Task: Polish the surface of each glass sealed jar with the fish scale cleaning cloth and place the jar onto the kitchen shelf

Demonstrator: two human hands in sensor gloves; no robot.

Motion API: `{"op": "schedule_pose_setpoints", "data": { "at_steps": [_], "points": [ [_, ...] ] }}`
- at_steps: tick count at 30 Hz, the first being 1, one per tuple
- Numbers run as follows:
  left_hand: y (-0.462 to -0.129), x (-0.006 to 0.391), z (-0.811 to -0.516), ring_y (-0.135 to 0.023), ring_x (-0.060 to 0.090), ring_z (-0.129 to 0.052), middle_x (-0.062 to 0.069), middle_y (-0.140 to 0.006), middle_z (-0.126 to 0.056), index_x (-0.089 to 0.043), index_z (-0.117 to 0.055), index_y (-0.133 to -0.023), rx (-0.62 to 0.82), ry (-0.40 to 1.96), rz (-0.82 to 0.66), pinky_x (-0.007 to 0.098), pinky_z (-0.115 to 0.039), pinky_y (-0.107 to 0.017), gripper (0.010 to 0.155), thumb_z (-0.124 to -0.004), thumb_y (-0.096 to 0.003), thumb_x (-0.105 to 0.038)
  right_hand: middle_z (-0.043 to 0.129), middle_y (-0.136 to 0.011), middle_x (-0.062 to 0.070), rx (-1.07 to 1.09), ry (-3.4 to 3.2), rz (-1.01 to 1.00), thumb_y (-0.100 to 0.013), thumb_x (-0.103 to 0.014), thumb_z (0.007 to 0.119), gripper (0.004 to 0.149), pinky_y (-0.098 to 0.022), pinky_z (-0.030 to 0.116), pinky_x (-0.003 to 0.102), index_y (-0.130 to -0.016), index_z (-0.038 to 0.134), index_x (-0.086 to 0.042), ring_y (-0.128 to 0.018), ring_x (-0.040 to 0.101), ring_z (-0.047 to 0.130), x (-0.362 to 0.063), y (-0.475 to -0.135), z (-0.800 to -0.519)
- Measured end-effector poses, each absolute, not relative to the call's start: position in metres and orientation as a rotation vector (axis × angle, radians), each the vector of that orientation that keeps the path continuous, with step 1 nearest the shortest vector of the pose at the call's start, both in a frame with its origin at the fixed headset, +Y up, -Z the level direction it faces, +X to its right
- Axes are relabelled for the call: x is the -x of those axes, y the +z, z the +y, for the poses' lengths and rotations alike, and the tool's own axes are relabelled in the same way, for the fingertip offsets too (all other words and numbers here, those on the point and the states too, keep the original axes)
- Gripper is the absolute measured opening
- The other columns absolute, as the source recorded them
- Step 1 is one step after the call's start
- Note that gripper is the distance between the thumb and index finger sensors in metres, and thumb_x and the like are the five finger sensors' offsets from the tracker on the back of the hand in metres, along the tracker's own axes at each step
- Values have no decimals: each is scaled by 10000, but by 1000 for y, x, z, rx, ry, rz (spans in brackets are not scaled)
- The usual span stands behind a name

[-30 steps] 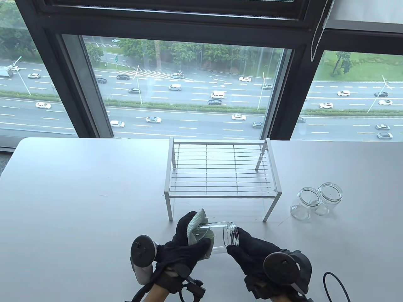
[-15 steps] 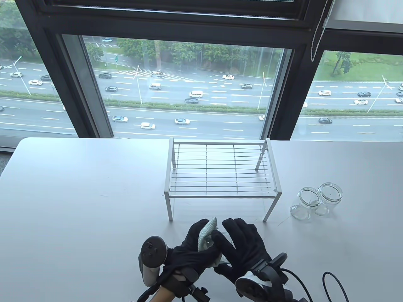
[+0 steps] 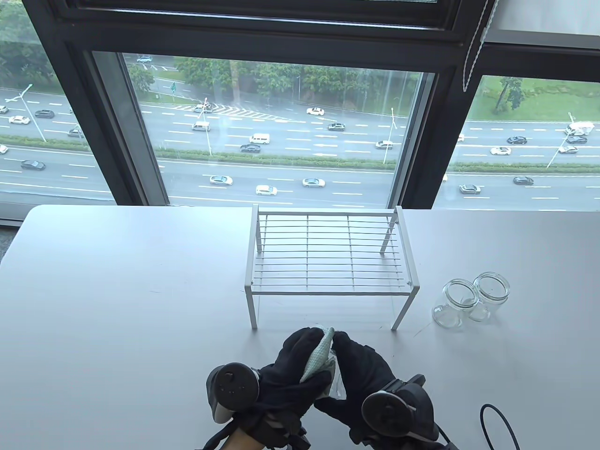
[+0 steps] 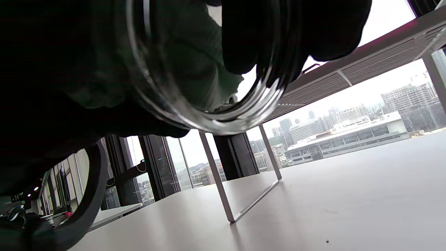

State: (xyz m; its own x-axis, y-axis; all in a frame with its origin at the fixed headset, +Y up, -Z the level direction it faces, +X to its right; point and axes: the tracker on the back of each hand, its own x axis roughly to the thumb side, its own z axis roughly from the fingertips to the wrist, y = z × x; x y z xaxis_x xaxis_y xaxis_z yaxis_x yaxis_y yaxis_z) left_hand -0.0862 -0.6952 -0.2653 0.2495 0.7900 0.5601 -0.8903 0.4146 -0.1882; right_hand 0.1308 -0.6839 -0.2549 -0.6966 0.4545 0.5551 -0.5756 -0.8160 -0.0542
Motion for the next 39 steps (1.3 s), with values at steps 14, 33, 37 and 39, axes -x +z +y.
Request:
{"op": "schedule_pose_setpoints", "data": {
  "at_steps": [14, 33, 37, 39],
  "points": [
    [-264, 88, -687, -949, 603, -669, 232, -1186, -525, -203, -533, -1105, -239, 1193, -723, 553, -794, -594, 696, -728, -523, -531, 708, -1004, 179, -531, 1778, 274, -331, -679, 888, 1054, -629, 673, 630, -1077, 400, -117, -792, 433, 856, -149, -282, -711],
    [-273, 98, -688, -946, 504, -794, 193, -1181, -610, -261, -581, -1092, -133, 1339, -759, 516, -817, -583, 727, -813, -485, -588, 793, -1001, 111, -568, 1487, 441, -356, -738, 793, 984, -642, 675, 600, -1081, 482, -150, -828, 397, 854, -147, -285, -722],
    [-272, 101, -682, -898, 497, -845, 217, -1150, -657, -229, -617, -1079, -137, 1307, -771, 491, -837, -566, 733, -851, -466, -555, 809, -1015, 83, -618, 1571, 429, -318, -719, 872, 1015, -681, 582, 642, -1084, 501, -165, -924, 423, 728, -152, -287, -717],
    [-272, 102, -680, -845, 472, -901, 232, -1120, -694, -212, -634, -1069, -156, 1293, -762, 464, -866, -539, 726, -862, -460, -535, 789, -1038, 68, -647, 1652, 405, -311, -707, 897, 1030, -689, 561, 651, -1091, 479, -180, -924, 413, 726, -155, -287, -713]
  ]
}}
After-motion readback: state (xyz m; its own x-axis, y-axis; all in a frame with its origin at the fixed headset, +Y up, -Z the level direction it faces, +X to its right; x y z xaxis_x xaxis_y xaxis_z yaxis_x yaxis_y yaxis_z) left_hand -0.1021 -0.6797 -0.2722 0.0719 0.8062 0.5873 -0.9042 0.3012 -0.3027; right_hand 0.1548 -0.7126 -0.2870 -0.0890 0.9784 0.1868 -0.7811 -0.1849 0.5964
